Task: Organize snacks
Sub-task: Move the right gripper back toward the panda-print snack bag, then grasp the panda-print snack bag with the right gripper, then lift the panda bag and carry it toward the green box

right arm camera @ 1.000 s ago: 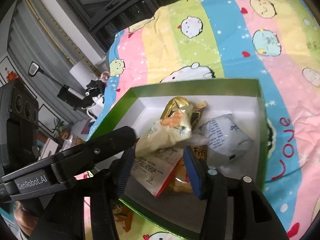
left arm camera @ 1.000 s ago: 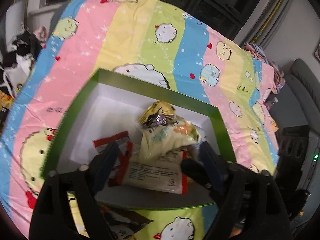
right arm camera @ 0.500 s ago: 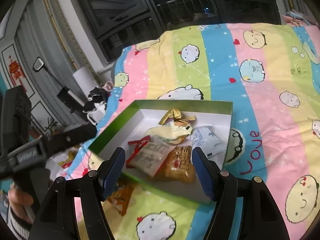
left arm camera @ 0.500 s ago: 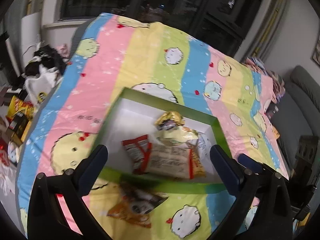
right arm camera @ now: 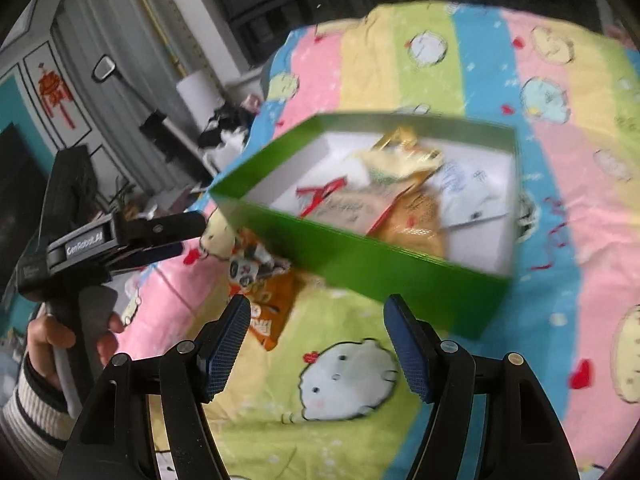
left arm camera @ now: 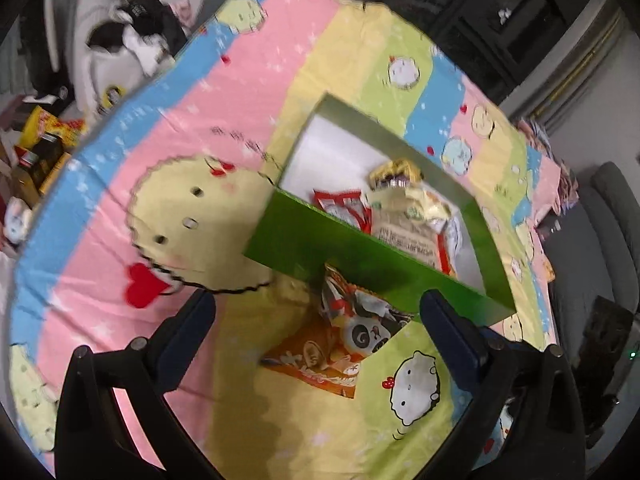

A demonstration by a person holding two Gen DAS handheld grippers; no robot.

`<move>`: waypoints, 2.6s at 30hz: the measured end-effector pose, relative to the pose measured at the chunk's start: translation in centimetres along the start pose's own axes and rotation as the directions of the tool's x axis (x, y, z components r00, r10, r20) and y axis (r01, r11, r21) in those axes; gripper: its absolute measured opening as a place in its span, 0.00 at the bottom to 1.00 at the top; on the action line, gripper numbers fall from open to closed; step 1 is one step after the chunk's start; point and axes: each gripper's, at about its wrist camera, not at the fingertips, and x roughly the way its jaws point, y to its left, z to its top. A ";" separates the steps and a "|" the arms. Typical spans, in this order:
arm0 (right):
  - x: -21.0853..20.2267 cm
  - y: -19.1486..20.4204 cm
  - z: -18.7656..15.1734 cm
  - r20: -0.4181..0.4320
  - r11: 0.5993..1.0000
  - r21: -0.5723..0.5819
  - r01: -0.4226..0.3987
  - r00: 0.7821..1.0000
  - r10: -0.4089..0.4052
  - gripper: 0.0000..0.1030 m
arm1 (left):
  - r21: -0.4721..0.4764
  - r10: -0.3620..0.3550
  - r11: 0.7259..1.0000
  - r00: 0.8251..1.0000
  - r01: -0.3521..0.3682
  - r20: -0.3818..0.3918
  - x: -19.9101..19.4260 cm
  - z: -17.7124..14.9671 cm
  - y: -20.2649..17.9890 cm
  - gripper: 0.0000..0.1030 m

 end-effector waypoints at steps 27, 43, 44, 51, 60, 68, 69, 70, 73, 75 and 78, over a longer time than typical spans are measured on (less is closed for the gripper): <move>5.2 -2.8 2.6 -0.003 0.979 0.162 -0.124 0.992 0.126 0.68 | -0.068 -0.102 0.993 0.995 0.100 -0.023 2.6 2.0 0.7 0.99; 8.4 2.7 0.1 -0.150 0.988 -0.005 -0.153 0.977 0.151 0.68 | 0.033 -0.092 0.995 0.989 0.097 -0.114 3.4 -2.8 0.5 0.91; 8.7 2.7 0.2 -0.155 0.988 -0.003 -0.155 0.976 0.153 0.68 | 0.043 -0.096 0.994 0.988 0.102 -0.123 3.6 -2.9 0.4 0.90; 10.4 3.4 0.2 -0.159 0.985 -0.032 -0.170 0.974 0.163 0.51 | 0.085 -0.098 0.990 0.984 0.111 -0.145 4.7 -3.3 0.2 0.53; 7.3 5.1 -1.9 -0.108 0.979 -0.003 -0.202 0.974 0.200 0.38 | 0.179 -0.066 0.979 0.981 0.098 -0.180 3.0 -4.8 -2.6 0.49; -1.5 4.6 -3.7 -0.006 0.994 -0.030 -0.103 0.995 0.103 0.38 | 0.267 -0.147 0.946 0.978 0.182 -0.145 -0.3 -7.0 -10.0 0.49; -2.4 4.4 -3.6 0.011 0.995 -0.028 -0.091 0.996 0.091 0.38 | 0.283 -0.155 0.940 0.978 0.189 -0.138 -0.7 -7.1 -11.0 0.49; -3.2 4.2 -3.5 0.025 0.996 -0.025 -0.083 0.996 0.084 0.38 | 0.298 -0.161 0.935 0.978 0.194 -0.131 -1.0 -7.1 -11.8 0.49; -5.2 4.2 -3.6 0.065 0.998 -0.027 -0.062 0.996 0.064 0.38 | 0.323 -0.174 0.924 0.978 0.203 -0.117 -1.9 -7.1 -13.3 0.49; -6.0 4.2 -3.7 0.081 0.998 -0.026 -0.057 0.995 0.059 0.38 | 0.334 -0.170 0.921 0.979 0.198 -0.112 -2.1 -7.2 -13.6 0.49; -6.1 4.3 -3.9 0.090 0.997 -0.022 -0.067 0.994 0.069 0.38 | 0.337 -0.160 0.923 0.981 0.188 -0.109 -2.2 -7.3 -13.6 0.49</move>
